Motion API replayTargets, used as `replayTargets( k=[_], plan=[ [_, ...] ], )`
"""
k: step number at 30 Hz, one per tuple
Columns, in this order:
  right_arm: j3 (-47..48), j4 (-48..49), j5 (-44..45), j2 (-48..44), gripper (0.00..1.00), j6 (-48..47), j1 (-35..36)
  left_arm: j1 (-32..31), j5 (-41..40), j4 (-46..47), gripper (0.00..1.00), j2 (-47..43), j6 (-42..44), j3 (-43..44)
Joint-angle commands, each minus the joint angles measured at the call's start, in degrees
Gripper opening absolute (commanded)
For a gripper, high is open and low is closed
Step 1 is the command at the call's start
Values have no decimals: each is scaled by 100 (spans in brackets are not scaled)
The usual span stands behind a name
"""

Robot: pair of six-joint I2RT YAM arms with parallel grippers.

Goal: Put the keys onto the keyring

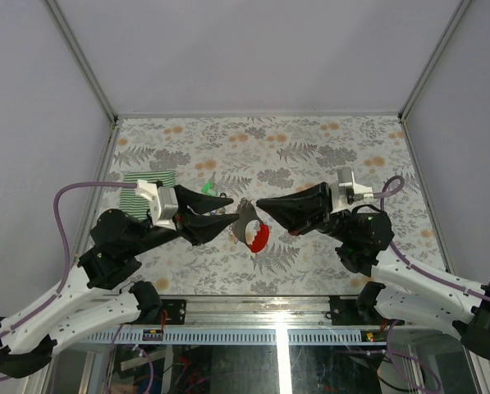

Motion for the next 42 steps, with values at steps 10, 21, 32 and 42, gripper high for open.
replayTargets(
  k=[10, 21, 32, 42],
  plan=[
    [1498, -3759, 2627, -49, 0, -1398, 44, -29, -2232, 124, 48, 403, -609, 323],
    [2441, -5373, 3729, 419, 0, -1493, 44, -60, -2440, 428, 60, 852, -526, 14],
    [3206, -6461, 4309, 929, 0, -1042, 42, -634, -3112, 986, 68, 1712, -342, 73],
    [3312, -6506, 4184, 940, 0, -859, 40, -1892, -5424, 1412, 73, 2874, 1142, 479]
  ],
)
